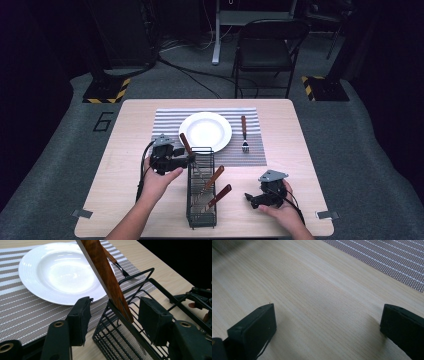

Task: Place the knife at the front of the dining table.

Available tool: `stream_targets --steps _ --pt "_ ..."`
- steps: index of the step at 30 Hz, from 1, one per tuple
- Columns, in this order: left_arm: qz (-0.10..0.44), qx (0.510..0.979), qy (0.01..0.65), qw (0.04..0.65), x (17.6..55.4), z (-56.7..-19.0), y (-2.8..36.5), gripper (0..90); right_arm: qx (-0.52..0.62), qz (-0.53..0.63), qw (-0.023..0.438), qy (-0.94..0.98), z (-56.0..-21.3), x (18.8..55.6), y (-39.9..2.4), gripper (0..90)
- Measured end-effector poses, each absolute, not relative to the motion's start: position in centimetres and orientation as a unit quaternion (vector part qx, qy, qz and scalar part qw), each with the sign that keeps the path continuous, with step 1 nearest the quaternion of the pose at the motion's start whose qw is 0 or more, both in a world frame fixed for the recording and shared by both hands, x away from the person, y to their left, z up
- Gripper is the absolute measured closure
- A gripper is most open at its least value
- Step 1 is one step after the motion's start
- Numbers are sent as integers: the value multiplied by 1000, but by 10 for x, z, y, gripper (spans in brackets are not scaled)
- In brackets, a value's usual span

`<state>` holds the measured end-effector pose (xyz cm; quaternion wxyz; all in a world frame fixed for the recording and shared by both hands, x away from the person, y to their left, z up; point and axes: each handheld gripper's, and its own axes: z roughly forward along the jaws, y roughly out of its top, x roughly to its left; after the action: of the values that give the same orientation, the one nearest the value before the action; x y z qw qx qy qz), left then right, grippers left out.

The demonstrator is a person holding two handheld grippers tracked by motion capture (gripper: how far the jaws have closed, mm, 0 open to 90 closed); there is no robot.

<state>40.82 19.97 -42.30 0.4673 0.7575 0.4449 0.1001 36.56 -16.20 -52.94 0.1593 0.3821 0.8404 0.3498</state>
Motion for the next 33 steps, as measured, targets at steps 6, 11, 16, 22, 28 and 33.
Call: stream_targets --steps 6,11,16,22,28,33 --pt "102 753 448 470 412 -425 196 464 382 350 159 840 -529 366 -162 0" --pt "101 755 451 465 415 -428 193 493 382 350 159 841 -529 366 -162 0" --pt "103 755 449 466 416 -430 191 538 381 350 159 841 -529 366 -162 0" --pt "109 758 439 470 414 -428 189 615 381 350 159 841 -529 366 -162 0" --pt "126 760 435 467 410 -425 188 646 381 350 159 841 -529 366 -162 0" --pt "130 760 432 467 407 -423 189 652 383 351 159 840 -529 366 -162 0"
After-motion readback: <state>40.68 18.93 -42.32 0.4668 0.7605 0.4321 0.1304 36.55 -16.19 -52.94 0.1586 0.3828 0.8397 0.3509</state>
